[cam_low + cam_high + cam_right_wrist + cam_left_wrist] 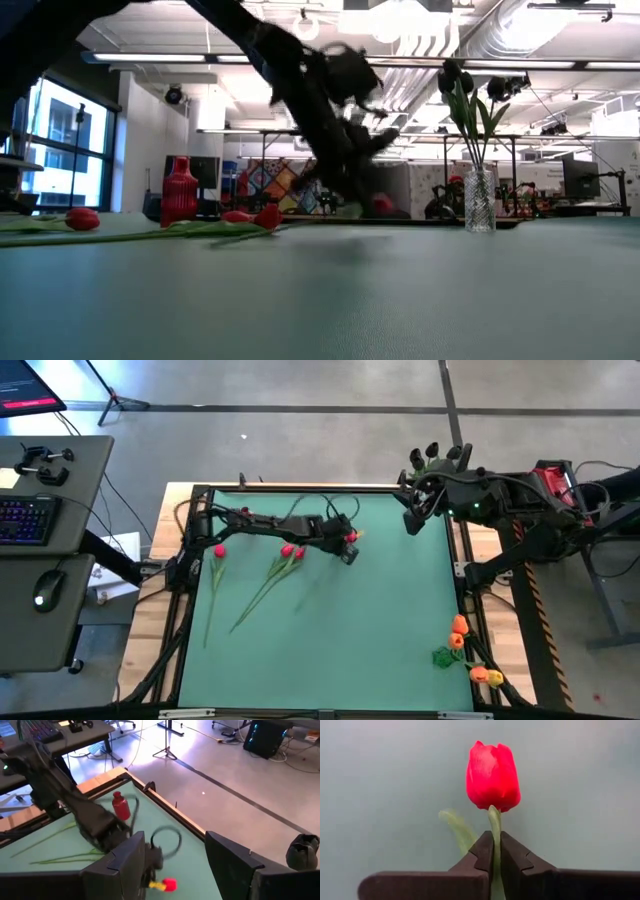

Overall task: Sort flowers into vase by color
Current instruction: Put the red tulip into the red vase

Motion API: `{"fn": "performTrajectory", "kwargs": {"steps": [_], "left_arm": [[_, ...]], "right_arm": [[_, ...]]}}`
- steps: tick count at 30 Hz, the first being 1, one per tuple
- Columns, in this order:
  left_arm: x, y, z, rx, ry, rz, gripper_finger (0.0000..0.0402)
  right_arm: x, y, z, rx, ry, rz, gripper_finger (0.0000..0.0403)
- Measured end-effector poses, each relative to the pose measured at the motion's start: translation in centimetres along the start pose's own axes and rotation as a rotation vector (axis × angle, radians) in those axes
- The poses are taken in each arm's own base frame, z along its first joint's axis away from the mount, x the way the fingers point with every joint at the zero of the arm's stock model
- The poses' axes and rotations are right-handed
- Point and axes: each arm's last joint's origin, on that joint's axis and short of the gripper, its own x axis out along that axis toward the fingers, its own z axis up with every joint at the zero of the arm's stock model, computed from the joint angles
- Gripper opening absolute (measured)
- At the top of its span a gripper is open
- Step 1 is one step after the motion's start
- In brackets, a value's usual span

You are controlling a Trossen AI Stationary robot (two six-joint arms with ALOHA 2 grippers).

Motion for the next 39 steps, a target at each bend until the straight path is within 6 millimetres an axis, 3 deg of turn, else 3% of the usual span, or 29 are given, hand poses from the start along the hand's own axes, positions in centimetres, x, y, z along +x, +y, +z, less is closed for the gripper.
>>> {"fn": "performTrajectory", "kwargs": {"steps": [6, 10, 15, 18, 21, 26, 39], "left_arm": [[-4.9, 0.6, 3.1, -0.009, -0.132, 0.004, 0.0004], [-10.1, 1.0, 5.3, -0.010, -0.276, 0.021, 0.0002], [-16.9, 3.5, 6.6, 0.095, -0.412, 0.279, 0.0001], [-20.7, 5.6, 7.3, 0.077, -0.464, 0.311, 0.0001], [-23.9, 8.0, 7.1, 0.047, -0.539, 0.312, 0.0001], [-27.7, 11.1, 5.1, 0.016, -0.682, 0.266, 0.0000], [-35.0, 13.5, 0.0, 0.139, -1.009, 0.398, 0.0000]], "right_arm": [[0.0, 0.0, 0.0, 0.000, -0.001, 0.000, 0.0197], [0.0, -0.1, 0.1, -0.007, -0.015, -0.027, 0.0197], [0.0, -0.1, 0.2, -0.002, -0.041, -0.062, 0.0197], [0.0, -0.1, 0.4, 0.003, -0.055, -0.057, 0.0197], [0.0, 0.0, 0.5, 0.003, -0.066, -0.052, 0.0197], [0.0, 0.0, 0.5, 0.003, -0.068, -0.051, 0.0197], [2.2, 1.8, 0.5, -0.019, -0.053, -0.062, 0.0197]]}}
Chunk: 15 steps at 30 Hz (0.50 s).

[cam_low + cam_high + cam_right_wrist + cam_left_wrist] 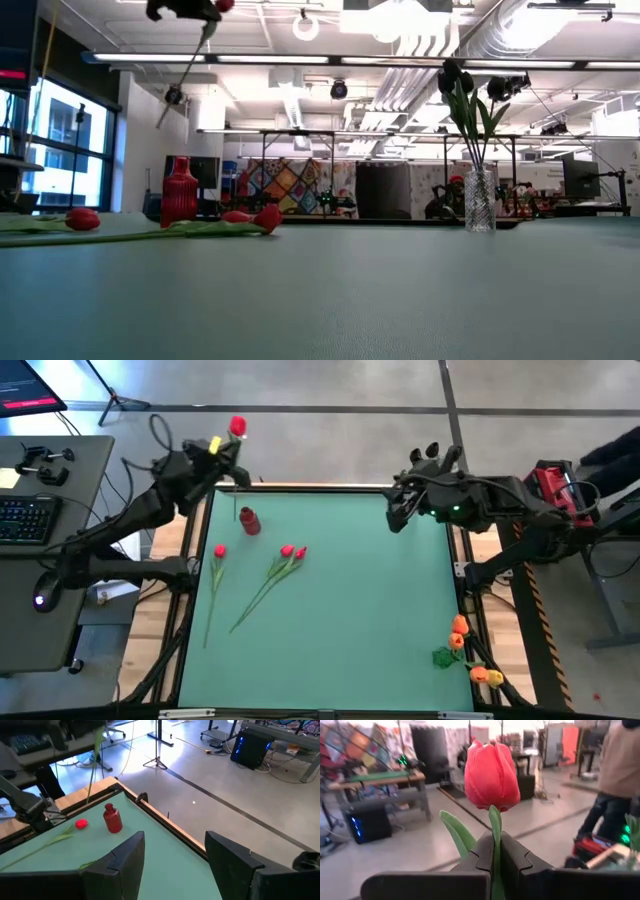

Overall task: Sort flowers into vase by color
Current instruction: Put the red tulip into the red vase

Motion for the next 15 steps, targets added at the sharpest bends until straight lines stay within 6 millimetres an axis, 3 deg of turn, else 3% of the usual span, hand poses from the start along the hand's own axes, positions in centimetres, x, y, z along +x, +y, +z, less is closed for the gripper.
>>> {"fn": "performTrajectory", "kwargs": {"steps": [6, 15], "left_arm": [[-0.8, 1.0, -0.1, -0.025, -0.092, 0.057, 0.0000], [0.7, 1.3, -3.7, -0.071, -0.164, 0.125, 0.0000]], "right_arm": [[1.5, 1.2, -0.2, -0.012, 0.016, -0.009, 0.0197], [2.7, 2.3, 0.3, -0.004, -0.015, 0.023, 0.0197]]}}
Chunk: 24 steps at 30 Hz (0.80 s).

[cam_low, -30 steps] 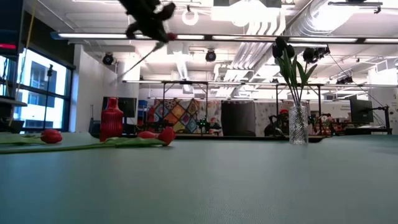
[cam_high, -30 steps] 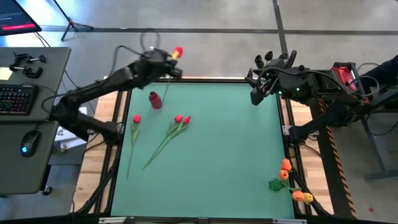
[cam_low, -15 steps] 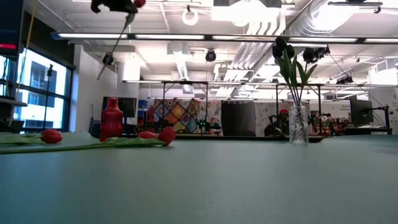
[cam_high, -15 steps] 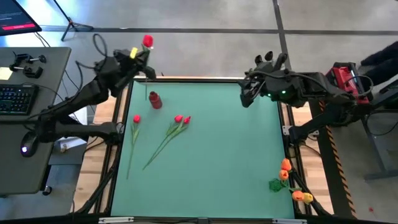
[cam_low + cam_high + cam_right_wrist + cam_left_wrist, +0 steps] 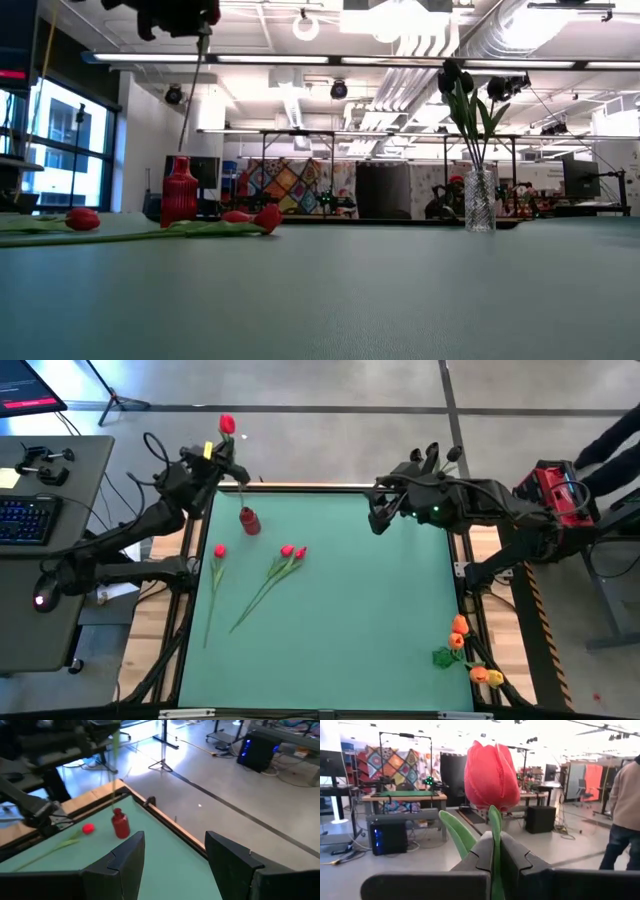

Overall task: Sort flowers into vase by color
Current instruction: Put the red tulip into the red vase

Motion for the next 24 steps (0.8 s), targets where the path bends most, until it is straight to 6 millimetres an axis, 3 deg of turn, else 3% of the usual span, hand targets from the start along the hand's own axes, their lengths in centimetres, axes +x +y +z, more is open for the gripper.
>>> {"fn": "performTrajectory", "kwargs": {"steps": [5, 17, 24], "left_arm": [[0.1, 0.2, -1.0, -0.011, -0.024, 0.015, 0.0000], [0.2, 0.2, -1.1, 0.039, -0.016, 0.006, 0.0000], [0.3, 0.1, -2.1, 0.040, 0.062, -0.013, 0.0000]], "right_arm": [[0.0, 0.1, 0.1, 0.012, -0.002, 0.023, 0.0197], [0.0, 0.2, 0.3, 0.036, -0.020, 0.033, 0.0197], [0.0, 0.3, 0.4, 0.041, -0.021, 0.056, 0.0197]]}}
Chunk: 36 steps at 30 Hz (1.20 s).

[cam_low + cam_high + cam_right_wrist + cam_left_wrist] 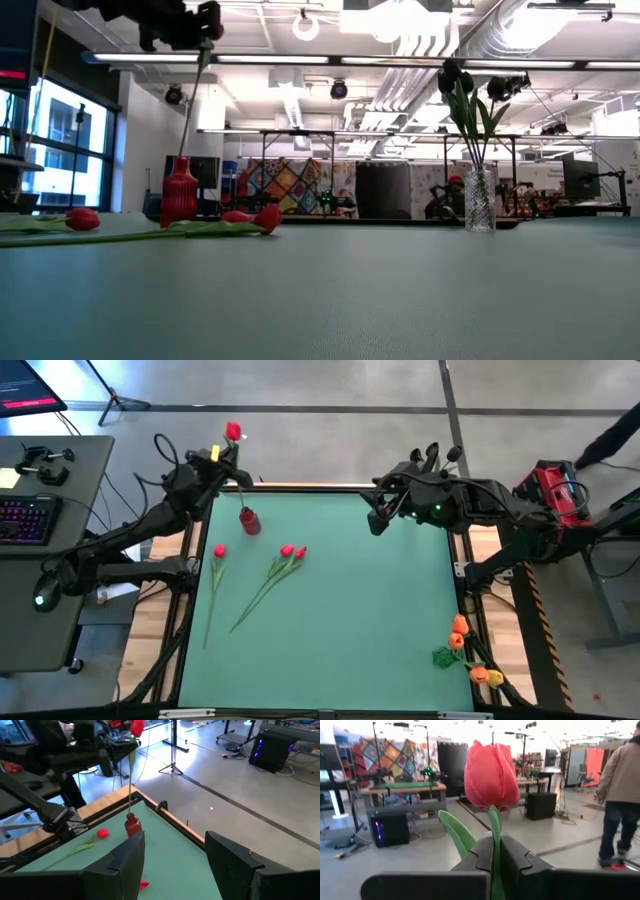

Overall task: Sort flowers into vase by color
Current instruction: Put the red tulip into the red vase

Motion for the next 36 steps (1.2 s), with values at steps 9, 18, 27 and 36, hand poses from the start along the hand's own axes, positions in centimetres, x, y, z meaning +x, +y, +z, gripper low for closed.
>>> {"fn": "performTrajectory", "kwargs": {"steps": [9, 18, 27, 36], "left_arm": [[0.5, -0.5, -1.2, -0.020, 0.087, -0.034, 0.0001], [0.4, -0.7, -2.5, -0.059, 0.199, -0.057, 0.0069], [-1.4, 0.3, -0.4, -0.146, 0.146, -0.129, 0.0115], [-3.2, 1.5, 0.4, -0.074, 0.241, -0.141, 0.0115]], "right_arm": [[0.0, 0.1, 0.0, 0.003, 0.008, 0.020, 0.0197], [0.0, 0.1, 0.0, 0.002, 0.012, 0.029, 0.0197], [0.0, 0.1, 0.0, -0.016, 0.012, 0.029, 0.0197], [0.3, -0.2, 0.4, -0.062, -0.012, 0.018, 0.0197]]}}
